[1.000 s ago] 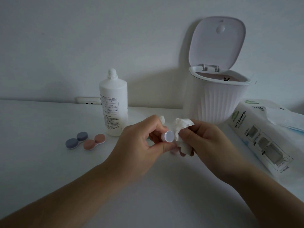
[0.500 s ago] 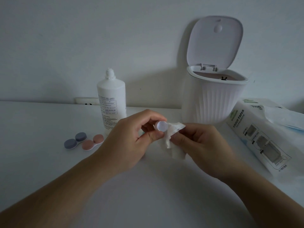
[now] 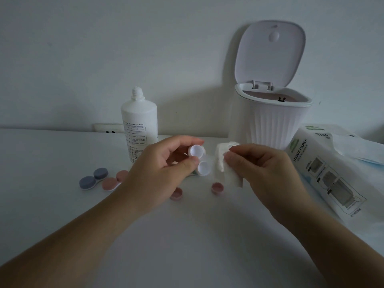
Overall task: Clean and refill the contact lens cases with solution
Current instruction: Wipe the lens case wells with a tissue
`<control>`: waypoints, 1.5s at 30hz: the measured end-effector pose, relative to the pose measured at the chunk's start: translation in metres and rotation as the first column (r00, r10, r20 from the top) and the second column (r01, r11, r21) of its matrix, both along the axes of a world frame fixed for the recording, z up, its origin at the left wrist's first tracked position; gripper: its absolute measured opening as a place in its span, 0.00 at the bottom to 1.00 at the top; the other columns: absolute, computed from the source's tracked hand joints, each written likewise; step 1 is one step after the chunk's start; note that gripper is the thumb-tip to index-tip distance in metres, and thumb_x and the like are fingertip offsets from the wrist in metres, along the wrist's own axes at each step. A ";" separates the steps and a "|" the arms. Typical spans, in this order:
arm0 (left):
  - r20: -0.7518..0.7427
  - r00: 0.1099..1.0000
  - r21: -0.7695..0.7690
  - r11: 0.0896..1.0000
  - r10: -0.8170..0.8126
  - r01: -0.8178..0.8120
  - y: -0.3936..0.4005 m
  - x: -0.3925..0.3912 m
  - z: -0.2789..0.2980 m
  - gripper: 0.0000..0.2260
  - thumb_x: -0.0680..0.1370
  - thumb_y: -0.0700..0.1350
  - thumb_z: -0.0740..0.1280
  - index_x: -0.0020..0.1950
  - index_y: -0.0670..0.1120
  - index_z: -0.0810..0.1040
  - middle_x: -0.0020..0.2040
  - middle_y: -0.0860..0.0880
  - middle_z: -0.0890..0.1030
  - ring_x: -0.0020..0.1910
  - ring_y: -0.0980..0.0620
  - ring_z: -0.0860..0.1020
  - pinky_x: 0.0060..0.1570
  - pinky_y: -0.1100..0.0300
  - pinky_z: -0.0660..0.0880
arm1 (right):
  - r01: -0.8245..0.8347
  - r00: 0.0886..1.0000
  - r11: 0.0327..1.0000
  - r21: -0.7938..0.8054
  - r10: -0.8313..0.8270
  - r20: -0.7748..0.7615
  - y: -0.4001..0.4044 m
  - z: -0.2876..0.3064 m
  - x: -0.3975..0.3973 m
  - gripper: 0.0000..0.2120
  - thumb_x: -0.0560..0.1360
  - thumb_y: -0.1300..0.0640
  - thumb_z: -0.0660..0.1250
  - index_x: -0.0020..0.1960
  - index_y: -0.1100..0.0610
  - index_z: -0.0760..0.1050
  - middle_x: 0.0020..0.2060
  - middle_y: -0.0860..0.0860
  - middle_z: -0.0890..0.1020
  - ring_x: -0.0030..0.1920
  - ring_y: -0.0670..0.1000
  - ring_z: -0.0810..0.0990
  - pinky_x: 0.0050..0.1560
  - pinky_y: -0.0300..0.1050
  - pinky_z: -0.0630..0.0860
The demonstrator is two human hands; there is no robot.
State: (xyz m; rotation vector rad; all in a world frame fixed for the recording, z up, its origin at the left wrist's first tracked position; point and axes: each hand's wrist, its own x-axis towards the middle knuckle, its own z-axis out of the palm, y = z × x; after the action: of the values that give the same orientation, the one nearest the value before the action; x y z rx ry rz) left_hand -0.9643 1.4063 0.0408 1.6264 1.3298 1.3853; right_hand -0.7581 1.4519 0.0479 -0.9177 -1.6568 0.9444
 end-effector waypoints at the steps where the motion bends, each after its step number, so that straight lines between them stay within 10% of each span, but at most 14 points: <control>1: 0.047 0.998 -0.040 0.999 -0.029 0.031 0.000 0.000 0.001 0.13 0.74 0.49 0.69 0.56 0.63 0.83 0.49 0.52 0.85 0.47 0.50 0.86 0.55 0.37 0.81 | 0.011 0.999 1.000 -0.007 -0.011 -0.042 0.001 0.000 0.000 0.06 0.74 0.56 0.73 0.42 0.46 0.87 0.37 0.46 0.87 0.36 0.43 0.84 0.40 0.35 0.81; 13: 0.228 0.963 -0.118 0.978 -0.144 0.174 -0.005 0.013 0.002 0.13 0.76 0.37 0.74 0.58 0.47 0.78 0.42 0.48 0.85 0.36 0.50 0.83 0.31 0.66 0.74 | -0.076 0.996 0.994 0.072 0.079 -0.048 -0.003 -0.003 -0.002 0.04 0.73 0.55 0.74 0.45 0.54 0.86 0.35 0.52 0.84 0.31 0.46 0.78 0.34 0.36 0.75; 21: 0.156 0.983 -0.079 0.991 -0.098 0.111 -0.004 0.008 0.001 0.05 0.70 0.51 0.75 0.46 0.55 0.83 0.42 0.48 0.86 0.38 0.53 0.82 0.35 0.50 0.73 | -0.260 0.957 0.955 -0.142 0.274 0.091 -0.005 -0.003 -0.002 0.06 0.77 0.55 0.72 0.45 0.56 0.86 0.37 0.55 0.86 0.31 0.49 0.80 0.35 0.40 0.78; 28: 0.110 0.989 -0.012 0.994 -0.102 0.104 -0.005 0.006 0.000 0.14 0.69 0.47 0.80 0.52 0.58 0.84 0.43 0.46 0.86 0.42 0.34 0.80 0.32 0.46 0.75 | -0.202 0.979 0.958 -0.205 0.203 -0.018 -0.001 -0.002 0.001 0.08 0.76 0.54 0.71 0.44 0.57 0.85 0.37 0.62 0.85 0.30 0.52 0.80 0.34 0.43 0.78; 32: -0.031 0.999 0.036 0.999 -0.027 0.028 -0.007 0.006 0.000 0.10 0.72 0.48 0.75 0.52 0.59 0.84 0.45 0.50 0.86 0.45 0.44 0.84 0.31 0.38 0.81 | -0.232 0.969 0.945 -0.229 0.244 0.027 -0.001 -0.003 0.002 0.11 0.75 0.50 0.71 0.45 0.57 0.85 0.37 0.59 0.86 0.32 0.51 0.81 0.36 0.42 0.79; 39: -0.291 0.950 -0.029 0.993 -0.114 0.111 -0.005 -0.004 0.003 0.18 0.80 0.37 0.68 0.54 0.63 0.82 0.48 0.56 0.81 0.48 0.55 0.82 0.40 0.49 0.84 | -0.333 0.895 0.911 -0.243 0.387 0.222 -0.005 -0.002 0.004 0.09 0.78 0.53 0.70 0.43 0.57 0.83 0.35 0.55 0.86 0.31 0.49 0.82 0.35 0.39 0.78; 45: -0.238 0.963 0.046 0.990 -0.122 0.137 -0.008 -0.009 0.009 0.09 0.71 0.49 0.76 0.49 0.59 0.84 0.42 0.56 0.85 0.38 0.58 0.83 0.40 0.61 0.82 | -0.327 0.907 0.908 -0.262 0.379 0.182 -0.003 -0.002 0.003 0.12 0.75 0.50 0.68 0.42 0.58 0.83 0.32 0.57 0.83 0.29 0.49 0.79 0.32 0.42 0.75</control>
State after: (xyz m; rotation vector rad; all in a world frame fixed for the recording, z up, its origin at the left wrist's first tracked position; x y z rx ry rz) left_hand -0.9728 1.3984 0.0496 1.9321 1.2943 1.1955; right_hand -0.7553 1.4488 0.0456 -0.9174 -1.9881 1.3389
